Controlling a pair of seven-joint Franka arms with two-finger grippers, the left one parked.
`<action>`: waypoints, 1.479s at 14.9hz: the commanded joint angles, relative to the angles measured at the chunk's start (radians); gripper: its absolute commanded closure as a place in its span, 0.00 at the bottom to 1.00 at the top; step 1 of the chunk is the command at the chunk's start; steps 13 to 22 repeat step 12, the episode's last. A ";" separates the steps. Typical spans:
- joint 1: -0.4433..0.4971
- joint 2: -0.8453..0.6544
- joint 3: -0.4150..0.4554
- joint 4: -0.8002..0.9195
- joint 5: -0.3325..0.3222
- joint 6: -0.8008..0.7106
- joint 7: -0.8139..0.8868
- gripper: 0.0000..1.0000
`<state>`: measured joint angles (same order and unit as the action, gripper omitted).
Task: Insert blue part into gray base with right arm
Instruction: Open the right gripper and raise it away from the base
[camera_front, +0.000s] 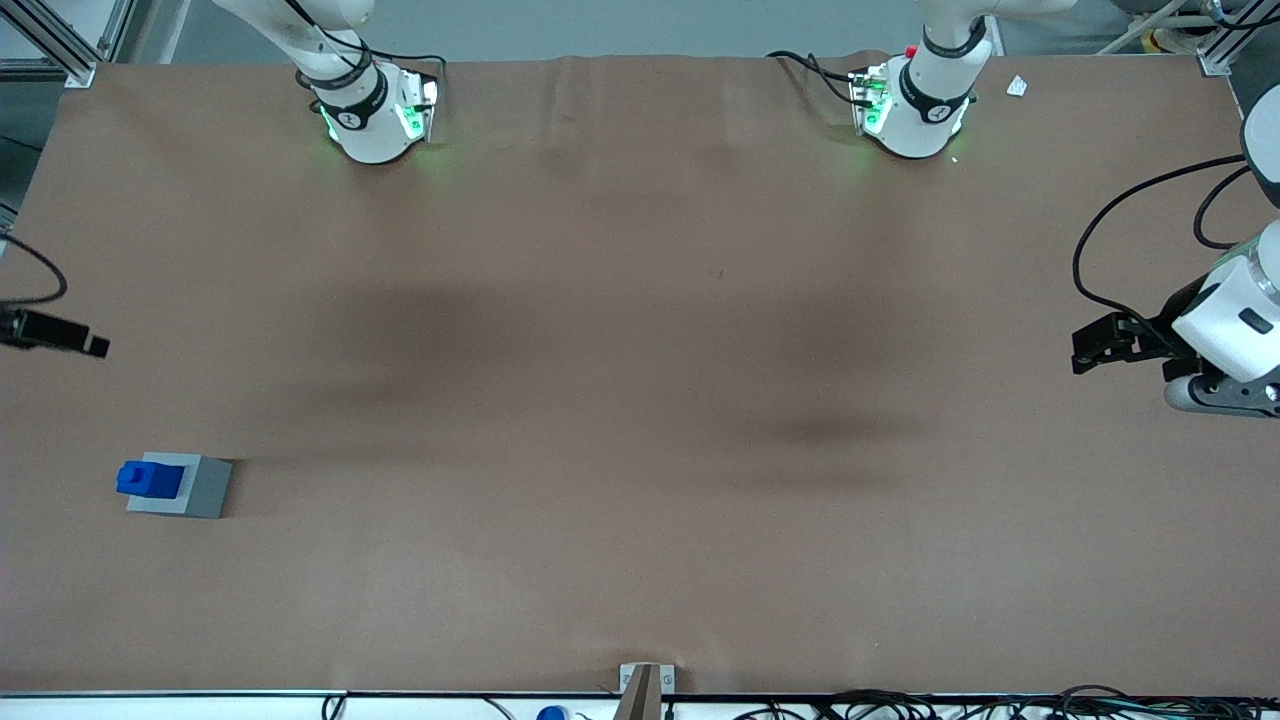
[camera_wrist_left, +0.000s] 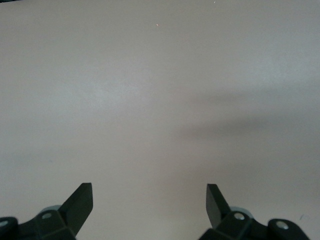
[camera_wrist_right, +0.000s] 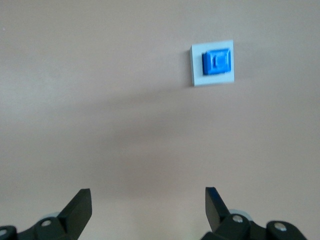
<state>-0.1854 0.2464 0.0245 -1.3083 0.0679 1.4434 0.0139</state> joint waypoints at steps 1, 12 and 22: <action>0.076 -0.129 0.000 -0.124 -0.049 -0.006 0.109 0.00; 0.144 -0.263 -0.002 -0.235 -0.088 0.035 0.121 0.00; 0.144 -0.263 -0.002 -0.235 -0.088 0.035 0.121 0.00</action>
